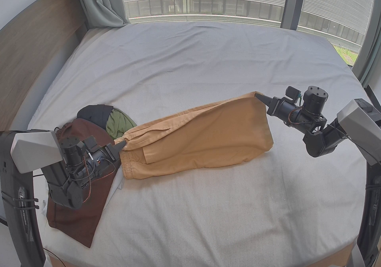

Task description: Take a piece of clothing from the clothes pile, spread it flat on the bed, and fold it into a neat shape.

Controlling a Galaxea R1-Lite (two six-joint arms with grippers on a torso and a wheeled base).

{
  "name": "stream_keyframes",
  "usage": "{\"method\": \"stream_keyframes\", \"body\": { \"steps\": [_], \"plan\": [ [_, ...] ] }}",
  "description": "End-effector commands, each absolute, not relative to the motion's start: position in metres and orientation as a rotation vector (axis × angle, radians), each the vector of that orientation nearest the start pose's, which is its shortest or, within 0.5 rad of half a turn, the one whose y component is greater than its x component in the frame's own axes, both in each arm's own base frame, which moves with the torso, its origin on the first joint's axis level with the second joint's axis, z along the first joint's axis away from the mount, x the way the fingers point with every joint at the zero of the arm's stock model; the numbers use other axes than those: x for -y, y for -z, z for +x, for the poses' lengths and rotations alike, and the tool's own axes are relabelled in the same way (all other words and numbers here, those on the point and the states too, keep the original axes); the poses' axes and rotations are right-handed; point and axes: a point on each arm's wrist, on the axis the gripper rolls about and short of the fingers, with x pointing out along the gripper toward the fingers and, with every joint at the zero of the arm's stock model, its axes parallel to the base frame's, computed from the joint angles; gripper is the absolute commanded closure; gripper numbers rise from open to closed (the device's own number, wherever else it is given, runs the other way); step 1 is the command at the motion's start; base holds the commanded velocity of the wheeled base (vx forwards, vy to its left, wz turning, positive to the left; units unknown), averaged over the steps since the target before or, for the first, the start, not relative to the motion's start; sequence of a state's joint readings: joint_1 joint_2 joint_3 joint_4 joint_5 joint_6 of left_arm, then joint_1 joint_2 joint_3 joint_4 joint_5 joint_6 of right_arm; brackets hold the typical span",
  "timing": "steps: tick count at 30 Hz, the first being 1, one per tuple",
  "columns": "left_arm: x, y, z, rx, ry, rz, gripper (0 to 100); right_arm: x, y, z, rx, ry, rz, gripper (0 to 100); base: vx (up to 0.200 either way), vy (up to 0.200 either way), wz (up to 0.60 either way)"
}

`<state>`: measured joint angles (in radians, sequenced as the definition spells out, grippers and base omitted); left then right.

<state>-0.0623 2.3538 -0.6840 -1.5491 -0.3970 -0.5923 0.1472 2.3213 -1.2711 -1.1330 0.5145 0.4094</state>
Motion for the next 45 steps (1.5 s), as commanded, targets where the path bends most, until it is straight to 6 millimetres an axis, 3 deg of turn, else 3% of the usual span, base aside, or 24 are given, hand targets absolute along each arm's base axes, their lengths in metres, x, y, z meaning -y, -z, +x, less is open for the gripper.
{"method": "stream_keyframes", "body": {
  "steps": [1, 19, 28, 29, 30, 36, 45],
  "plan": [
    [0.035, -0.011, 0.372, -0.265, 0.405, -0.608, 100, -0.079, -0.098, 0.463, -0.063, -0.666, 0.381, 100, 0.0, 0.0, 0.0],
    [0.035, -0.008, 0.388, -0.218, 0.364, -0.623, 100, -0.082, -0.087, 0.495, -0.069, -0.649, 0.383, 100, 0.0, 0.0, 0.0],
    [0.035, -0.007, 0.39, -0.211, 0.359, -0.621, 100, -0.083, -0.082, 0.497, -0.073, -0.65, 0.383, 100, 0.0, 0.0, 0.0],
    [0.035, -0.005, 0.389, -0.218, 0.357, -0.619, 0, -0.083, -0.082, 0.497, -0.073, -0.65, 0.383, 100, 0.0, 0.0, 0.0],
    [0.035, -0.005, 0.389, -0.216, 0.357, -0.617, 0, -0.083, -0.081, 0.499, -0.071, -0.65, 0.382, 0, 0.0, 0.0, 0.0],
    [0.033, -0.011, 0.395, -0.178, 0.339, -0.616, 0, -0.083, -0.074, 0.501, -0.081, -0.628, 0.386, 0, 0.0, 0.0, 0.0],
    [0.037, -0.026, 0.391, -0.147, 0.337, -0.617, 0, -0.093, -0.086, 0.456, -0.163, -0.649, 0.397, 0, 0.0, 0.0, 0.0]
  ]
}}
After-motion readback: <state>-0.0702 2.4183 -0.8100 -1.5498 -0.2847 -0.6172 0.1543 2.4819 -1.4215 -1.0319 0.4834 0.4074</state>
